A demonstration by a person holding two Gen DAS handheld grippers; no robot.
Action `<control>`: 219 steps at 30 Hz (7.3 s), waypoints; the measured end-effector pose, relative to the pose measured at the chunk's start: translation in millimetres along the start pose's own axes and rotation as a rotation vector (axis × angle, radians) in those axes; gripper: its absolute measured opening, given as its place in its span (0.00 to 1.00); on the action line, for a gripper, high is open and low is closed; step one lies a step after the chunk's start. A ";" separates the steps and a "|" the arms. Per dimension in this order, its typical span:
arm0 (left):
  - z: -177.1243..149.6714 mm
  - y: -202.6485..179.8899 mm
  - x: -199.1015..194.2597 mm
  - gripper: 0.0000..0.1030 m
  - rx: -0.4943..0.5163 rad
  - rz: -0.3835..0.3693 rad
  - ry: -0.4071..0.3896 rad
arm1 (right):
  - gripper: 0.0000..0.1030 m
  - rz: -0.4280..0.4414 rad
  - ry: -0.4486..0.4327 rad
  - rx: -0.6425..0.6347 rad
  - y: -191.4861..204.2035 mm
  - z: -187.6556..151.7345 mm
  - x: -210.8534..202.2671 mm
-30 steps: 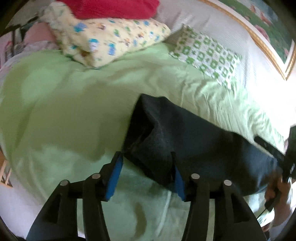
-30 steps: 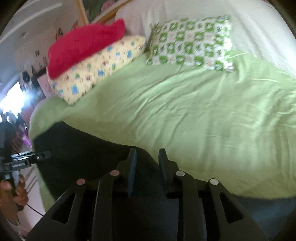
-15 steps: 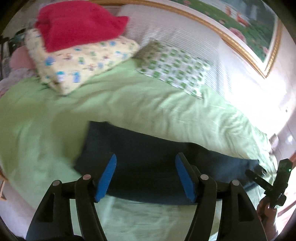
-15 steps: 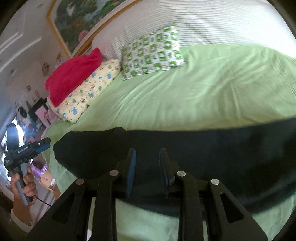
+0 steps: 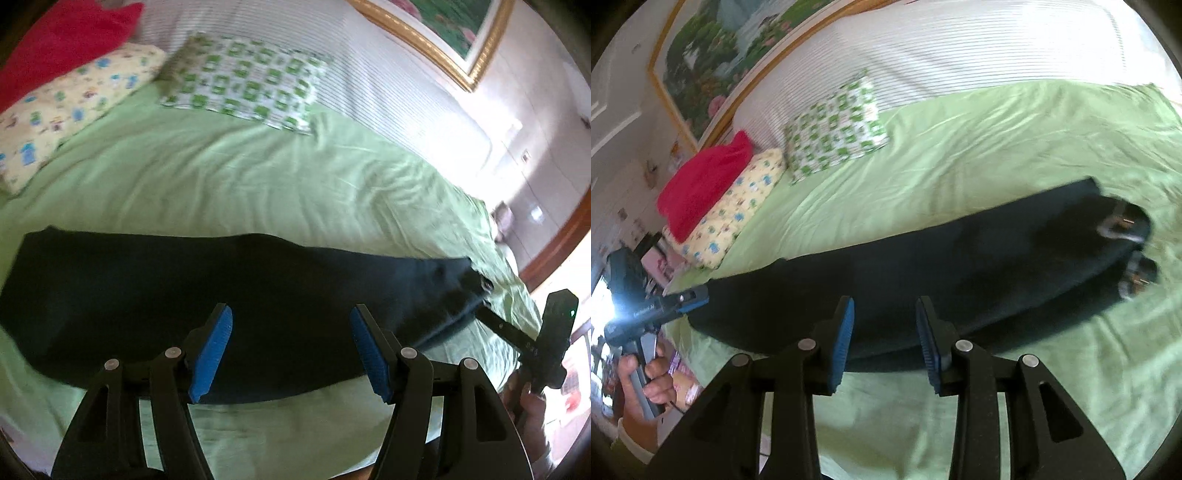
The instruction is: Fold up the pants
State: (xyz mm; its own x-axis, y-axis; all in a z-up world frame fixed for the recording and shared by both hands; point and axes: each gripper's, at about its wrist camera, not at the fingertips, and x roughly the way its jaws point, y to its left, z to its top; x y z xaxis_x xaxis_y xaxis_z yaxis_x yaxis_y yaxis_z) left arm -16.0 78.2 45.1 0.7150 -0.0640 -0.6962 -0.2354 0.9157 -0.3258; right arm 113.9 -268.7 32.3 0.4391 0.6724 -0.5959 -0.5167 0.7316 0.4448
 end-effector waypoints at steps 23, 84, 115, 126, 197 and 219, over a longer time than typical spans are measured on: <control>42.6 -144.5 91.7 0.71 0.377 -0.168 0.170 | 0.44 -0.132 -0.100 0.249 -100.4 11.9 -34.6; 71.1 -316.0 216.5 0.11 0.666 -0.564 0.440 | 0.15 0.043 -0.254 0.334 -112.0 17.1 -53.5; 68.3 -126.8 131.7 0.11 0.305 -0.540 0.224 | 0.15 0.445 -0.073 0.041 21.6 21.1 25.9; 43.2 -75.3 155.2 0.10 0.191 -0.454 0.293 | 0.16 0.484 0.067 0.074 24.4 -1.1 74.2; -87.4 181.7 -74.3 0.64 -0.654 -0.010 -0.185 | 0.69 0.583 0.274 -0.345 203.0 16.6 127.4; -87.3 203.1 -62.0 0.64 -0.741 -0.011 -0.211 | 0.69 0.625 0.450 -0.523 287.5 42.6 221.0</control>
State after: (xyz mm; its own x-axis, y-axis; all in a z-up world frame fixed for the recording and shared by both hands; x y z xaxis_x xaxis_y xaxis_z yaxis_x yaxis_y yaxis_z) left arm -165.6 233.5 -33.7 0.8128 0.0732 -0.5779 -0.5536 0.4059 -0.7272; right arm 93.8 95.0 57.0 -0.3004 0.7401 -0.6017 -0.8770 0.0337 0.4794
